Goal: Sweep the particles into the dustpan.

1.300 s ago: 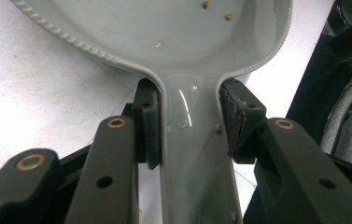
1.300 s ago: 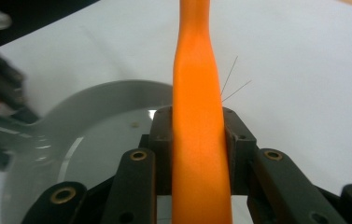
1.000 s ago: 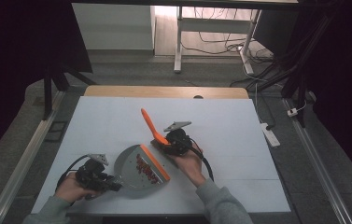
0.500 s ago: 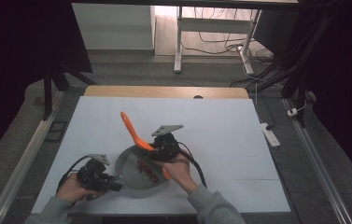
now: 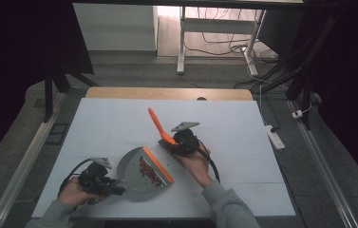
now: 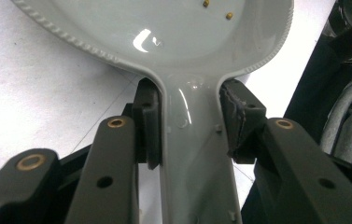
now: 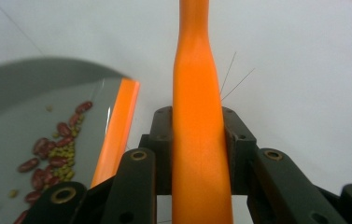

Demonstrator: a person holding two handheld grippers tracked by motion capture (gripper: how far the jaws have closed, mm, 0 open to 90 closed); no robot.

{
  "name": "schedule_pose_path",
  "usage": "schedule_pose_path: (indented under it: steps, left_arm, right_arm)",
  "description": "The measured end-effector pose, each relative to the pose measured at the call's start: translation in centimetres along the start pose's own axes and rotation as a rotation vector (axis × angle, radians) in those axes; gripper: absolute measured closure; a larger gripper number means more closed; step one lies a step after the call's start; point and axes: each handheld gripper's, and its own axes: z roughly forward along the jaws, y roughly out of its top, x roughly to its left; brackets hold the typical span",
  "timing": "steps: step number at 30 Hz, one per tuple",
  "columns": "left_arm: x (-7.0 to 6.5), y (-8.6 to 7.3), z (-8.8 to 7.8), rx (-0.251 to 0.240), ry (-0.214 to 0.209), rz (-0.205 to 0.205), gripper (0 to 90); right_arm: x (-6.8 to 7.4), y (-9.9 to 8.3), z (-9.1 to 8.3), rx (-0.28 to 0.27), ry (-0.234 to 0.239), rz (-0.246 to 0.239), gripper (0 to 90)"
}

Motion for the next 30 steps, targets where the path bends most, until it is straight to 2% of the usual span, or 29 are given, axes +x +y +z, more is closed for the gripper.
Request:
schedule_pose_path:
  steps: [5,6,7,8,9,11,13,16,20,25,30]
  left_arm:
    - [0.1,0.0,0.1,0.001,-0.004,0.0,62.1]
    - [0.1,0.0,0.1,0.0,-0.004,-0.001,62.1]
    - [0.1,-0.1,0.1,-0.001,-0.005,-0.002,62.1]
    - [0.1,-0.1,0.1,0.0,-0.005,-0.001,62.1]
    - [0.1,0.0,0.1,0.0,-0.004,-0.001,62.1]
    - [0.1,0.0,0.1,-0.001,-0.003,-0.001,62.1]
    - [0.1,-0.1,0.1,-0.001,-0.003,0.0,62.1]
    - [0.1,-0.1,0.2,-0.005,-0.004,0.002,62.1]
    - [0.1,-0.1,0.3,-0.026,0.0,0.012,62.0]
    - [0.0,-0.1,0.6,-0.047,0.009,0.02,62.0]
    - [-0.1,-0.2,0.5,-0.095,0.007,0.031,62.0]
  right_arm:
    - [2.8,0.1,1.0,-0.014,0.09,-0.018,70.9]
    - [3.6,0.2,0.8,-0.042,0.153,0.001,70.9]
    - [3.6,0.2,0.8,-0.042,0.153,0.001,70.9]
    - [3.8,0.3,0.6,-0.053,0.212,0.034,70.9]
    - [4.2,0.5,0.5,-0.061,0.245,0.037,70.9]
    - [4.9,0.9,0.0,-0.079,0.243,-0.003,70.9]
    - [4.6,1.4,-0.6,-0.111,0.245,-0.003,70.9]
    - [3.2,1.5,-1.7,-0.136,0.196,0.01,70.8]
    - [1.0,0.7,-3.1,-0.156,0.158,0.045,70.8]
    - [-1.1,-0.9,-4.8,-0.172,0.134,0.052,70.8]
    - [-2.6,-2.3,-6.2,-0.183,0.11,0.063,70.8]
